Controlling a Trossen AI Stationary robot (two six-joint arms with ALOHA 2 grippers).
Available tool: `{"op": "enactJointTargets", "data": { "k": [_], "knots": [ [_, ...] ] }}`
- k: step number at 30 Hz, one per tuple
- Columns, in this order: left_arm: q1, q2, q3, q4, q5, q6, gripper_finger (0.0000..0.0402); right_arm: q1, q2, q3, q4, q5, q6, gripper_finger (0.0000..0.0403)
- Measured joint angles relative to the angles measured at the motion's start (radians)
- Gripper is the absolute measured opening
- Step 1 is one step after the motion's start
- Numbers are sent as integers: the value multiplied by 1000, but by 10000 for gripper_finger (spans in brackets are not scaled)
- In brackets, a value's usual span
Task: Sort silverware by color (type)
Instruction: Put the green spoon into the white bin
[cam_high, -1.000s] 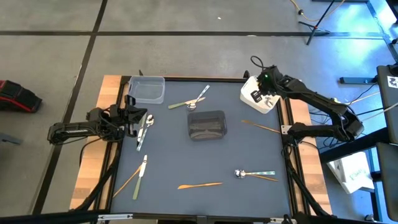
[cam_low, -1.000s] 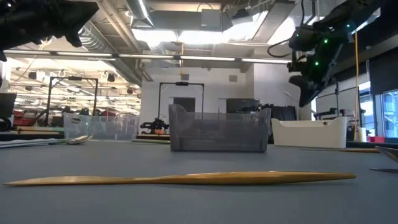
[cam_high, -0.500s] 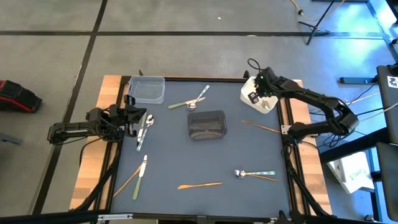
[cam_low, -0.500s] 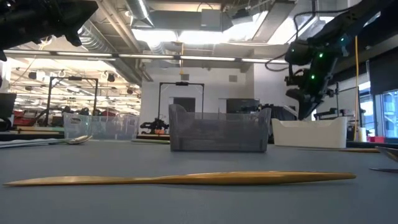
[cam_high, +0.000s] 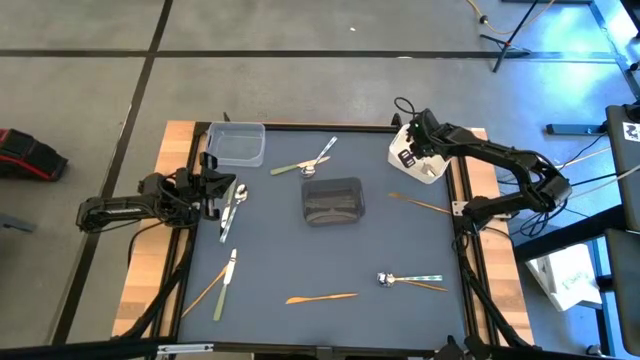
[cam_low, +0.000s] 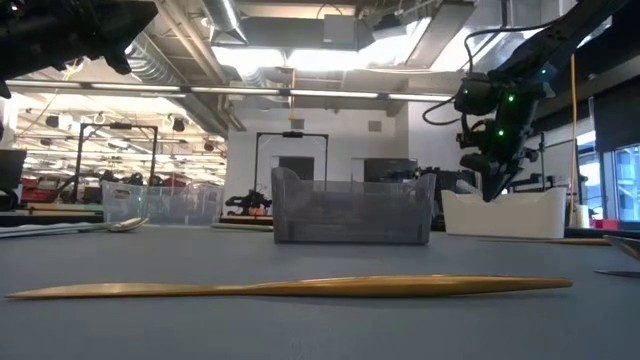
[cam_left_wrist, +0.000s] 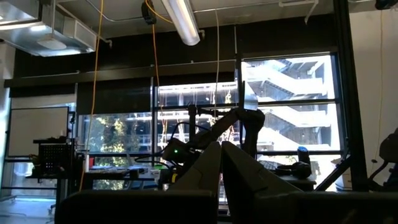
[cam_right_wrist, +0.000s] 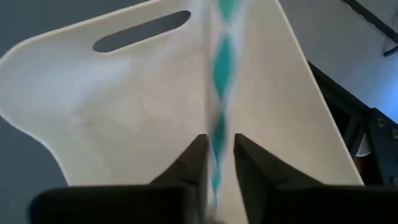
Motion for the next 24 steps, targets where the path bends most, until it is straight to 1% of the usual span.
{"op": "enactJointTargets", "data": {
  "k": [3, 6, 9, 12, 14, 17, 20, 24],
  "knots": [
    [0, 0, 0, 0, 0, 0, 8, 0, 0, 6, 0, 20, -7, 112],
    [0, 0, 0, 0, 0, 0, 8, 1, -11, 39, -36, 24, -25, 140],
    [0, 0, 0, 0, 0, 0, 8, 3, -40, 73, -77, 17, -31, 154],
    [0, 0, 0, 0, 0, 0, 8, 40, -84, 87, -112, -17, -51, 158],
    [0, 0, 0, 0, 3, 1, 8, 82, -119, 87, -127, -44, -52, 158],
    [0, 0, 0, 0, 38, 33, 8, 170, -172, 88, -169, -83, -52, 158],
    [0, 14, 0, 1, 75, 30, 8, 281, -210, 88, -213, -124, -34, 158],
    [0, 52, 0, 13, 81, 21, 8, 440, -240, 88, -281, -181, 41, 159]
  ]
}}
